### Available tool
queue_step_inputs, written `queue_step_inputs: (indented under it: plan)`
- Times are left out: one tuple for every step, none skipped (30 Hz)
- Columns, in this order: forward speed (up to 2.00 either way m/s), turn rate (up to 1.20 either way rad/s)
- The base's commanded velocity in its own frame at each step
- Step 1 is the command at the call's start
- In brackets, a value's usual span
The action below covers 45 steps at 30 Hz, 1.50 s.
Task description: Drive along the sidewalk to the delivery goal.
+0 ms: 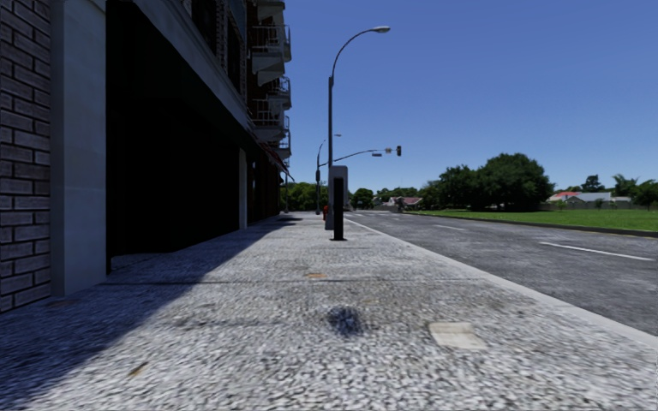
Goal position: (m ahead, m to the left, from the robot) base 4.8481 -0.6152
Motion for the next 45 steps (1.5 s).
queue_step_inputs:
  plan:
    - [2.0, 0.0]
    - [2.0, 0.0]
    - [2.0, 0.0]
    - [2.0, 0.0]
    - [2.0, 0.0]
    - [2.0, 0.0]
    - [2.0, 0.0]
    - [2.0, 0.0]
    - [2.0, 0.0]
    - [2.0, 0.0]
    - [2.0, 0.0]
    - [2.0, 0.0]
    - [2.0, 0.0]
    - [2.0, 0.0]
    - [2.0, 0.0]
    - [2.0, 0.0]
    - [2.0, 0.0]
    - [2.0, 0.0]
    - [2.0, 0.0]
    - [2.0, 0.0]
    - [2.0, 0.0]
    - [2.0, 0.0]
    - [2.0, 0.0]
    - [2.0, 0.0]
    - [2.0, 0.0]
    - [2.0, 0.0]
    - [2.0, 0.0]
    - [2.0, 0.0]
    - [2.0, 0.0]
    - [2.0, 0.0]
    - [2.0, 0.0]
    - [2.0, 0.0]
    - [2.0, 0.0]
    - [2.0, 0.0]
    - [2.0, -0.09]
    - [2.0, -0.13]
    - [2.0, -0.13]
    - [2.0, -0.18]
    - [2.0, -0.22]
    - [2.0, -0.23]
    - [2.0, -0.23]
    - [2.0, -0.24]
    - [2.0, -0.31]
    - [1.97, -0.41]
    - [1.97, -0.41]
